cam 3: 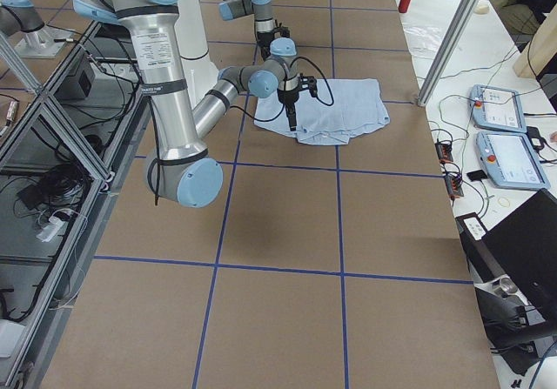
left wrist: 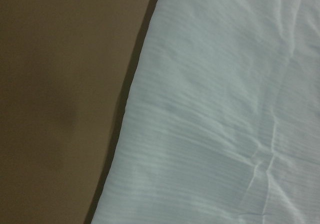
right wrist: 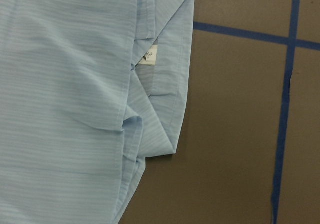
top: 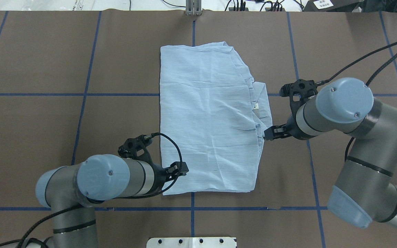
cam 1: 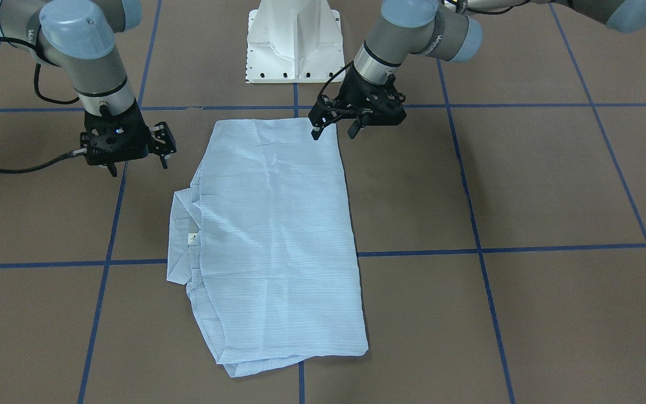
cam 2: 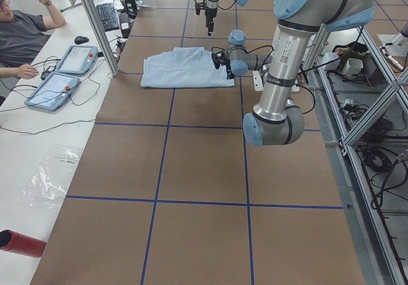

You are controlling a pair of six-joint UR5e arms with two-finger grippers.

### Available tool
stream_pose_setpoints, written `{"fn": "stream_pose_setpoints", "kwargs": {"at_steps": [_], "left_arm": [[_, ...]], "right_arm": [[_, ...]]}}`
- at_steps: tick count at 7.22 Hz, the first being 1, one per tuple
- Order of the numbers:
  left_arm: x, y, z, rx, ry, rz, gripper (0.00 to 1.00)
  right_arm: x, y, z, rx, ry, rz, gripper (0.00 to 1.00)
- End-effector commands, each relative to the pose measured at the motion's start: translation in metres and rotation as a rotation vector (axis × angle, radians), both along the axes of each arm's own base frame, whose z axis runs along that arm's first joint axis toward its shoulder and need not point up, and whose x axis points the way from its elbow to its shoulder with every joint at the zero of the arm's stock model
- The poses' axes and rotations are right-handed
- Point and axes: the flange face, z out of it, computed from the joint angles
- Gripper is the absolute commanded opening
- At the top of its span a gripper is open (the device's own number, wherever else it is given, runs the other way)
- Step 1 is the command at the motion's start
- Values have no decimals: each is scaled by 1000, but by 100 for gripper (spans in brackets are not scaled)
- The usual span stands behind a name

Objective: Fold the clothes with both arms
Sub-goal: 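Move the left gripper to the shirt's near edge while the right gripper repositions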

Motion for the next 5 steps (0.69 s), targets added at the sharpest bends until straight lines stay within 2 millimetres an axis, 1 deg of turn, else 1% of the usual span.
{"fn": "stream_pose_setpoints", "kwargs": {"at_steps": [1,2,3,4,5], "left_arm": [[24,25,18,-29,-63,7,98],[25,22,22,-28,-72,1,96],[30,20,28,-30,-86,-2,92],[31,19,28,-31,-89,-4,86],[31,18,29,-30,-91,-4,82]], "right_arm": [[-16,28,4,-43,-51,30,100],[-31,44,5,-57,-45,47,100],[-35,52,1,-66,-53,53,100],[-33,55,-4,-69,-66,52,100],[-34,56,-4,-76,-67,58,100]]}}
